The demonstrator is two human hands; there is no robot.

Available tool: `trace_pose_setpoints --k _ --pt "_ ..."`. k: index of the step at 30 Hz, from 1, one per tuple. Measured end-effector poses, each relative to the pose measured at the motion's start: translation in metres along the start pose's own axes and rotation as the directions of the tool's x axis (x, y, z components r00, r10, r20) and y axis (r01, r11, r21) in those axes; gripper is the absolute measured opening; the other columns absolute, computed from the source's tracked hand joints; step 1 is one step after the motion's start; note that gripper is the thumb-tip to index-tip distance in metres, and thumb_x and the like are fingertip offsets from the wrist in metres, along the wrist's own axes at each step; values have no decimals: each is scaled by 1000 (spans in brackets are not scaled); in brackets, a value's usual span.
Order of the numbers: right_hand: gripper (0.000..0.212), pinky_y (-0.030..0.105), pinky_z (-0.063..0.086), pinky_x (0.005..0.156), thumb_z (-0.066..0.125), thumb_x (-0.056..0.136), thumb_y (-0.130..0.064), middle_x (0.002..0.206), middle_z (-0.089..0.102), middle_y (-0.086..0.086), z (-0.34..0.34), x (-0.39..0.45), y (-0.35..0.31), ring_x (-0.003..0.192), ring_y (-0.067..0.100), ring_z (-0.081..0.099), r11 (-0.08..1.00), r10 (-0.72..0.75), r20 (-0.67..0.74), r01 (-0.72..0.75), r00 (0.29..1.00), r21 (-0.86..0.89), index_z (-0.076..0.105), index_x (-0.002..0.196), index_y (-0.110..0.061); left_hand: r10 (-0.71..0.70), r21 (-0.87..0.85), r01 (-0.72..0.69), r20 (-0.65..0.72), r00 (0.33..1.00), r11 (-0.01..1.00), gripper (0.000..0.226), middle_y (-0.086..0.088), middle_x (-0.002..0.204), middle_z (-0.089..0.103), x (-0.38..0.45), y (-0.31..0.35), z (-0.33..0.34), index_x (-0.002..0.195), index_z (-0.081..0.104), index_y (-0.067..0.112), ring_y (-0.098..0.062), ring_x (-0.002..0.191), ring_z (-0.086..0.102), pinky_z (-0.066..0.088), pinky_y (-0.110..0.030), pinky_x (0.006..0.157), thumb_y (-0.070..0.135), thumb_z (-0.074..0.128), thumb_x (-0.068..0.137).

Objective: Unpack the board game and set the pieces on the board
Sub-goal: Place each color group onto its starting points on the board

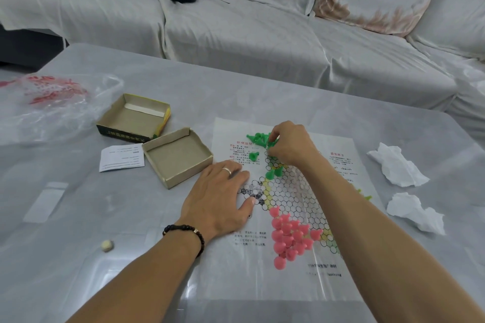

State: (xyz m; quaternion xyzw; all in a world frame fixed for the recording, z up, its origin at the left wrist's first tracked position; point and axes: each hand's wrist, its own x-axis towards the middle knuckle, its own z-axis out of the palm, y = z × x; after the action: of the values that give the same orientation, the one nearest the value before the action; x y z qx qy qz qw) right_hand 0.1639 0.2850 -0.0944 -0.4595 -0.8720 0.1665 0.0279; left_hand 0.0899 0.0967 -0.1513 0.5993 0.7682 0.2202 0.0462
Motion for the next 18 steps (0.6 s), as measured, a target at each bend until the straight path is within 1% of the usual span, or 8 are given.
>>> trace_pose_setpoints --k 5,7,9,10,12,14,16,18 --pt "35 33 57 76 62 78 -2 100 65 3 -2 3 3 87 19 63 991 -108 102 115 989 -63 66 110 -18 -1 -5 1 6 1000 1000 48 6 139 40 0 0 0 126 48 27 -14 133 27 16 -30 114 54 46 87" --pt "40 32 54 76 55 83 -5 104 63 3 -5 -1 8 87 18 62 988 -151 91 153 984 -11 61 120 -18 1 0 -1 13 1000 1000 48 6 140 39 0 0 -1 127 47 28 -13 134 26 15 -30 114 54 45 87" --pt "40 27 50 75 49 88 -7 110 62 4 -8 -5 14 88 16 61 983 -174 32 172 984 65 58 126 -17 1 0 -1 17 1000 1000 48 6 140 38 0 0 0 127 46 28 -13 134 26 15 -29 114 54 45 87" --pt "37 24 47 74 48 90 -7 112 62 3 -10 -8 17 88 14 60 980 -180 -1 179 984 91 60 124 -16 1 0 -1 18 1000 1000 48 6 140 38 0 0 0 128 46 28 -13 134 26 16 -30 114 54 45 87" --pt "26 19 44 71 51 91 -8 106 65 1 -14 -14 24 84 11 60 973 -181 -45 186 982 135 67 110 -14 1 2 -1 17 1000 1000 48 6 140 39 0 0 0 128 46 28 -13 134 27 16 -30 114 54 45 87" --pt "16 22 50 68 55 91 -9 96 67 -1 -18 -23 31 78 12 63 963 -158 -64 168 985 209 68 96 -17 -3 5 2 19 1000 1000 49 6 141 39 0 0 0 129 47 28 -14 134 27 16 -30 114 54 45 87" --pt "10 27 54 67 59 91 -11 89 67 -2 -17 -33 39 70 14 67 954 -139 -54 148 989 260 65 90 -19 -5 11 5 22 1000 1000 50 5 141 39 0 -1 1 129 47 28 -15 134 28 16 -30 114 55 45 87" --pt "9 22 51 65 61 90 -12 87 67 -4 -13 -41 47 68 10 66 965 -137 -39 142 990 222 66 90 -19 -4 20 3 25 1000 1000 51 5 141 40 0 -1 1 129 47 28 -15 133 30 19 -30 113 56 44 86"
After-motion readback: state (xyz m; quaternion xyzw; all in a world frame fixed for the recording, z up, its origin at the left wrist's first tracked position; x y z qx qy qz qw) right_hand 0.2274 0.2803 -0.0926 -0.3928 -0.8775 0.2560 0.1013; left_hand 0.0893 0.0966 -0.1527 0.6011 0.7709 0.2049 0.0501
